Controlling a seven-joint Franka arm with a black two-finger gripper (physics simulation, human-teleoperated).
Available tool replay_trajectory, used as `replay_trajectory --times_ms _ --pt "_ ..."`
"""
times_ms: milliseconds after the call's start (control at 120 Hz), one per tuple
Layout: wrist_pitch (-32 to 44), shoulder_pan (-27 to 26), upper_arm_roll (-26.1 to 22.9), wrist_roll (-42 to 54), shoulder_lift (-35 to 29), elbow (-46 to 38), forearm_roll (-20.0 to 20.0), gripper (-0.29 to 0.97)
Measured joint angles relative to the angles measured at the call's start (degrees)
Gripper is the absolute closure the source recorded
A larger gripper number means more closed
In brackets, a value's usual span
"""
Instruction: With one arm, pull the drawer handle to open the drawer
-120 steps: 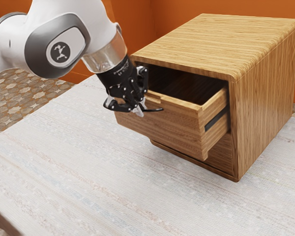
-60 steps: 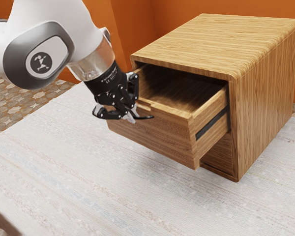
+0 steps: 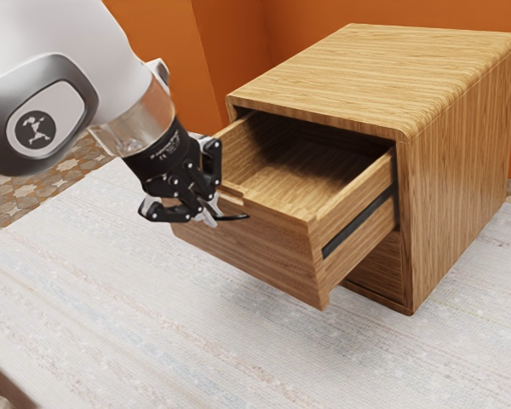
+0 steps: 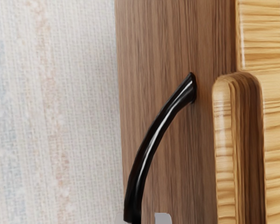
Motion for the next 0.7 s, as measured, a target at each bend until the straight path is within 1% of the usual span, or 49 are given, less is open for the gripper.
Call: replay_trajectory --times_ms 700 --pt "1.48 -0.25 0.12 -0.02 -5.7 -6.01 -0.01 0.77"
